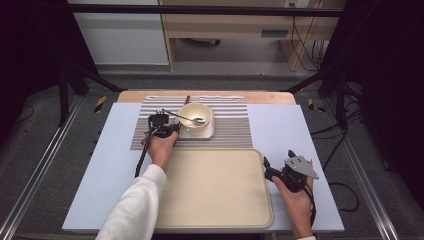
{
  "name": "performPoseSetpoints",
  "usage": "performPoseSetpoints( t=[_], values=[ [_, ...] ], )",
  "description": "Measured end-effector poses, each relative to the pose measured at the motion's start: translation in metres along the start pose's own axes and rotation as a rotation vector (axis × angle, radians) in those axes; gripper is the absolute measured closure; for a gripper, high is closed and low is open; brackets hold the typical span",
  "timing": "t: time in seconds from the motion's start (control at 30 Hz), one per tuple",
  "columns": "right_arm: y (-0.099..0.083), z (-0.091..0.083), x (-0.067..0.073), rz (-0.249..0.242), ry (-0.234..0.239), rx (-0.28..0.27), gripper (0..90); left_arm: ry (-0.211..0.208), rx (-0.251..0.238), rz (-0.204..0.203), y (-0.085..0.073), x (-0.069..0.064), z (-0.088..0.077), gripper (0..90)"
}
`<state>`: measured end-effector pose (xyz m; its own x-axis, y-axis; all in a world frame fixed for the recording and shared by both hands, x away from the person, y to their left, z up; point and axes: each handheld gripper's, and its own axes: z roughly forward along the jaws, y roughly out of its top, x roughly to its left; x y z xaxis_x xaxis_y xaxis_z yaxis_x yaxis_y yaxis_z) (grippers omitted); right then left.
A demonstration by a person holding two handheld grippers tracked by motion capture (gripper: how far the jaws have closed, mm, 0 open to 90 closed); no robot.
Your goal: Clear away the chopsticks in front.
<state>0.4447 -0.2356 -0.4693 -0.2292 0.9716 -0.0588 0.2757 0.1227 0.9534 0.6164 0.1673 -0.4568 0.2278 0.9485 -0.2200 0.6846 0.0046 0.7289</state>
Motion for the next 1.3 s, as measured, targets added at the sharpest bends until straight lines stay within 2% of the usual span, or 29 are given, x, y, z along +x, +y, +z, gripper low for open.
performPoseSetpoints(
  t=[0.5,0.57,0.73,1.0,1.17,1.3],
  values=[
    [0.000,0.000,0.000,0.001,0.000,-0.004,10.9,0.005,-0.028,0.018,0.000,0.004,-0.008,86.3],
    [0.000,0.000,0.000,0.005,0.001,-0.005,10.9,-0.004,-0.041,0.011,0.002,0.005,-0.013,86.3],
    [0.000,0.000,0.000,0.005,0.003,-0.006,10.9,-0.001,-0.063,0.027,0.004,0.005,-0.023,86.3],
    [0.000,0.001,0.001,0.007,0.004,-0.002,10.8,-0.002,-0.075,0.005,0.003,0.012,-0.032,86.3],
    [0.000,0.001,0.000,0.013,0.006,-0.006,10.8,0.011,-0.086,0.006,0.001,0.016,-0.040,86.3],
    [0.002,0.000,-0.001,0.015,0.006,-0.013,10.8,0.024,-0.099,-0.008,0.000,0.024,-0.051,86.3]
  ],
)
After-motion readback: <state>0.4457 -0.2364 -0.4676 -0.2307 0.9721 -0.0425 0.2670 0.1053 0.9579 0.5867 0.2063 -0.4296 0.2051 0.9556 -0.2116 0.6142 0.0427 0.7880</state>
